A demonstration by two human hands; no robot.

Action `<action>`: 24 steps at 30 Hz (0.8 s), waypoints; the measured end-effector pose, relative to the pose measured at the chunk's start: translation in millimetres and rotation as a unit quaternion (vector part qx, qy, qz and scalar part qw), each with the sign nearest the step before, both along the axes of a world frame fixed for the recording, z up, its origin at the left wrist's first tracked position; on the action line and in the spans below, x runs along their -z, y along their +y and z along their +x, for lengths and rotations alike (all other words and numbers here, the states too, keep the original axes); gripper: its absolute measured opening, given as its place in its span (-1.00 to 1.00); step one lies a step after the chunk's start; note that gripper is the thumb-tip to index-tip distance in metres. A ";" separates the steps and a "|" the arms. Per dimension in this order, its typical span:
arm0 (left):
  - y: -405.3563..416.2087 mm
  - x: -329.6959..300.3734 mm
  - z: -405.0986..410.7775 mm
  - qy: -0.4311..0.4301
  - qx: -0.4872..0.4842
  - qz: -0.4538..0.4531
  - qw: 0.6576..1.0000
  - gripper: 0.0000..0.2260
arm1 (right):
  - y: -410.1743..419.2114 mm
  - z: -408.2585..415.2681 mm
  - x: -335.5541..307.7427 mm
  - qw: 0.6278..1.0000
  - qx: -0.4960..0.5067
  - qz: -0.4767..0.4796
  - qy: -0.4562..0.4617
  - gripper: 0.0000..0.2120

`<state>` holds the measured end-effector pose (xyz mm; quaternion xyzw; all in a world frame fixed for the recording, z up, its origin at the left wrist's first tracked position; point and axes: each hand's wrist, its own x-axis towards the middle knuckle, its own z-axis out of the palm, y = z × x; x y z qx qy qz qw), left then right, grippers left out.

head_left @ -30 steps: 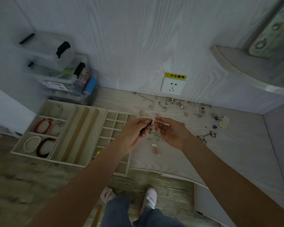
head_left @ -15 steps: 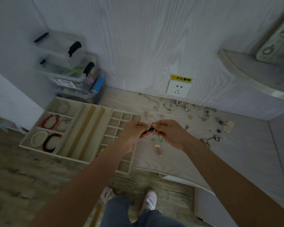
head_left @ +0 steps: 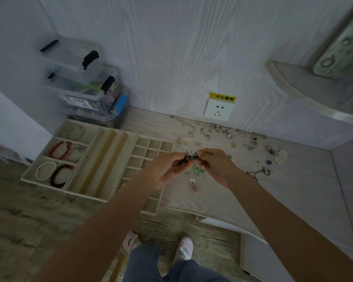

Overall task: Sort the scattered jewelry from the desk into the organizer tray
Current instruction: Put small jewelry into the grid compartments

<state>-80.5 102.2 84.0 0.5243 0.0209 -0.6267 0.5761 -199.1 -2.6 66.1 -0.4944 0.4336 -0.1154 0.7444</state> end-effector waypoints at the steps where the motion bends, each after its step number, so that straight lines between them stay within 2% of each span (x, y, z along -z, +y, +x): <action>1: 0.0 0.4 0.3 0.000 0.002 -0.004 1.000 -0.83 | -0.3 -0.1 0.2 1.000 0.002 0.001 0.002 -0.82; 5: -4.0 2.5 -2.1 -0.053 0.027 -0.007 0.998 -0.79 | -2.4 -1.4 -1.7 0.999 0.019 0.026 -0.003 -0.80; 9: -10.4 4.0 -5.3 -0.108 0.037 -0.012 0.993 -0.85 | -5.5 -3.2 -3.2 0.999 0.025 0.045 -0.015 -0.81; 14: -19.7 7.0 -5.9 -0.257 0.065 -0.018 0.964 -0.93 | -11.4 -4.9 -2.2 0.998 0.031 0.052 -0.023 -0.82; 17: -25.2 8.7 -4.3 -0.296 0.045 -0.028 0.954 -0.92 | -14.5 -4.6 -1.3 0.998 0.031 0.054 -0.020 -0.83; 20: -27.6 10.5 -1.3 -0.372 0.078 -0.043 0.924 -0.86 | -16.8 -3.5 -1.8 0.998 0.030 0.055 -0.018 -0.84; 24: -30.5 10.6 3.6 -0.500 0.122 -0.016 0.857 -0.91 | -17.3 -1.6 -0.2 0.998 0.022 0.049 -0.015 -0.84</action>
